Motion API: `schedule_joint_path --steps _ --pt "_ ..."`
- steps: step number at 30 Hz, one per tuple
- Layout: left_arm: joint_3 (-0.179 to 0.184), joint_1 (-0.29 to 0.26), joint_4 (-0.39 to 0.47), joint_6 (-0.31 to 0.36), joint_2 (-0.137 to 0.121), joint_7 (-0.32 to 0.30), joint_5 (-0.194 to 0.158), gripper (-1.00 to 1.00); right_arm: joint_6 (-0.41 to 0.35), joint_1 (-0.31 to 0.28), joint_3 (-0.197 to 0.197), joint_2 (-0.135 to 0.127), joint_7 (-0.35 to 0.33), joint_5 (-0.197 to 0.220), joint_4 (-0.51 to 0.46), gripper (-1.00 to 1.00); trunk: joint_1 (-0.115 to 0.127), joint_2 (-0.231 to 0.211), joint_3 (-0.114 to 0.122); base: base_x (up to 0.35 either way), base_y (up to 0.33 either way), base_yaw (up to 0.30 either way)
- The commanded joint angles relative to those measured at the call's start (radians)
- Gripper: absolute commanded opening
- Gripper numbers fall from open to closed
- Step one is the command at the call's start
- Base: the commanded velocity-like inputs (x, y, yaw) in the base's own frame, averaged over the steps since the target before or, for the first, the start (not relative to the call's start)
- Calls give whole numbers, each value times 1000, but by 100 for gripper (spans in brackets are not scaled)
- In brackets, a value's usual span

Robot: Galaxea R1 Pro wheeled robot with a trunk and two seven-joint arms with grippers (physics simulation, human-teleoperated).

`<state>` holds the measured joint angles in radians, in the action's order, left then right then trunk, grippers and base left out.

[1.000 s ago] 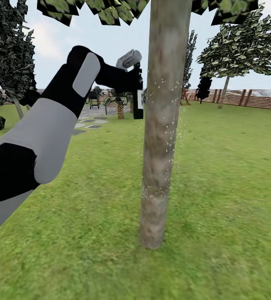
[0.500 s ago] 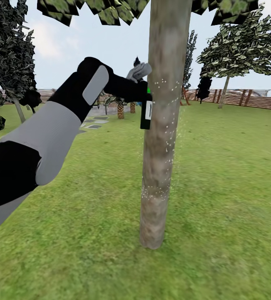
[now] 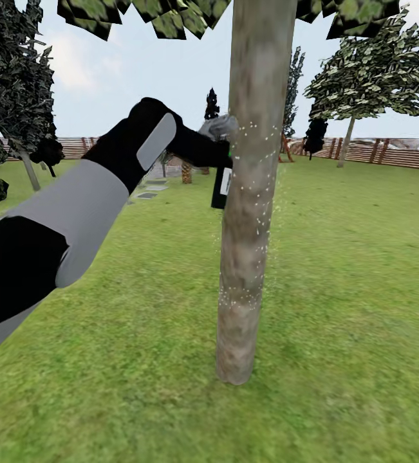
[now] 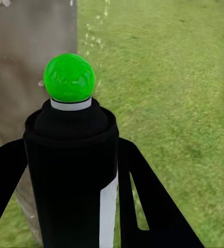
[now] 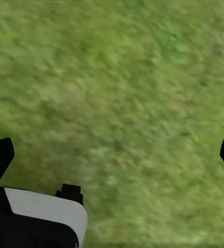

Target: In the garden, pick up the pesticide atomizer on the floor and spray pesticide onto both trees until each tree trunk is fully covered.

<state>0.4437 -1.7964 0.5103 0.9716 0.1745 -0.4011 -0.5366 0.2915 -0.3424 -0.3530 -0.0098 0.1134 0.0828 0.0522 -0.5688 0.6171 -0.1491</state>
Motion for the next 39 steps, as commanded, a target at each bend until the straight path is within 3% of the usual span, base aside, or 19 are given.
schedule_joint_path --steps 1,7,9,14,23,27,32,35,38,39 --pt "-12 0 5 -1 0 0 3 -100 0 0 0 0 0 0 0 100 0 0 0 0 0 0" --pt "-34 0 -19 -1 0 -1 4 -100 0 0 0 -1 0 0 0 100 0 0 0 0 0 0" --pt "-33 0 -109 -51 0 -2 3 -100 0 0 0 -1 0 0 0 100 0 0 0 0 0 0" --pt "-31 0 -206 -110 0 -4 3 -100 0 0 0 -1 0 0 0 100 0 0 0 0 0 0" --pt "-31 2 -280 -123 0 -4 6 -100 0 0 0 -1 0 0 0 100 0 0 0 0 0 0" --pt "-28 2 -340 -201 0 -8 5 -100 0 0 0 -1 0 0 0 100 0 0 0 0 0 0" --pt "-25 4 -348 -213 0 -16 4 -100 0 0 -1 -1 0 0 0 100 0 0 0 0 0 0" --pt "-26 6 -350 -214 0 -75 4 -100 0 0 0 -1 0 0 0 100 0 0 0 0 0 0" --pt "-28 7 -372 -237 0 -81 6 -100 0 0 0 -1 0 0 0 100 0 0 0 0 0 0" --pt "-29 8 -403 -272 0 -82 7 -100 0 0 0 -1 0 0 0 100 0 0 0 0 0 0"
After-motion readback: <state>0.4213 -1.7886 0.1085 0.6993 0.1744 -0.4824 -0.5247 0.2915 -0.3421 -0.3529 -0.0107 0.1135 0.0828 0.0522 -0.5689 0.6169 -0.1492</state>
